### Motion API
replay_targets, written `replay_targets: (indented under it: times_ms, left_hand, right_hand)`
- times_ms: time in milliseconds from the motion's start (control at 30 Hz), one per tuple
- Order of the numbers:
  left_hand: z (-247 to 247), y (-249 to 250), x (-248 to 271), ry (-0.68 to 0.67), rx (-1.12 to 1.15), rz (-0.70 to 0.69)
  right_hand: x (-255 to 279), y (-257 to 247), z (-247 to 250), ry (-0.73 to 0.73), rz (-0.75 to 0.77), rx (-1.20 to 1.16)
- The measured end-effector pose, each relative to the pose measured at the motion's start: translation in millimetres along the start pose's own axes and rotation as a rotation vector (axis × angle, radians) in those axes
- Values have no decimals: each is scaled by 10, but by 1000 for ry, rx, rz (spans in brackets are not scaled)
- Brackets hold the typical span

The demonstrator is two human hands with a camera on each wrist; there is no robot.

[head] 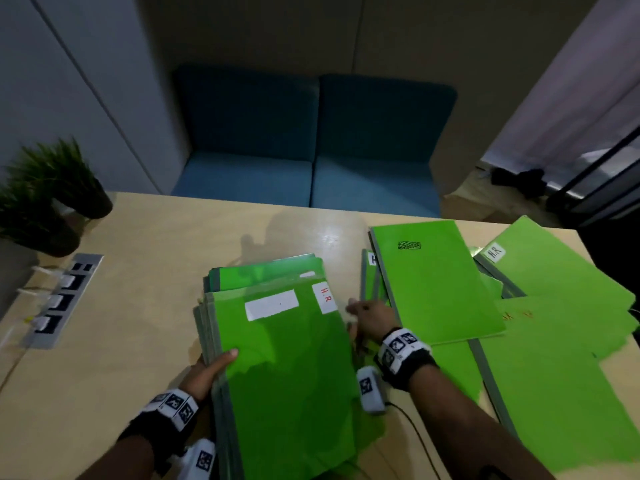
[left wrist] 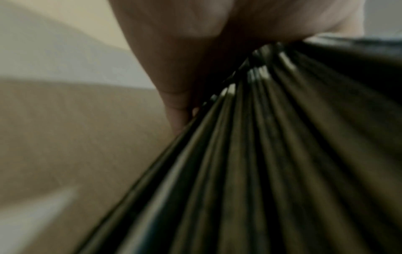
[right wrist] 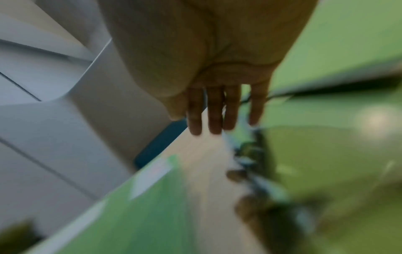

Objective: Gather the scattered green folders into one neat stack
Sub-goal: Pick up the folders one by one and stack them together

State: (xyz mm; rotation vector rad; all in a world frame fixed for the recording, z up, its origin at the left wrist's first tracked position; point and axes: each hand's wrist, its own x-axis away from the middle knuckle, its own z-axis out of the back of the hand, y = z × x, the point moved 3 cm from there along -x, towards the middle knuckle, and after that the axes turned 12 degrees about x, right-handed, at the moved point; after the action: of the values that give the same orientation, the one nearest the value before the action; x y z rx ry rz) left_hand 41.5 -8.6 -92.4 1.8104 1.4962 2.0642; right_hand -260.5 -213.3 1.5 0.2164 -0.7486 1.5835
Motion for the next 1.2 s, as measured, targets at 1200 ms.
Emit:
replay_targets:
  times_ms: [1200]
  left_hand:
    - [-615,358,496,74,32,-33]
  right_hand:
    - [480,3937,1072,209,-691,-32]
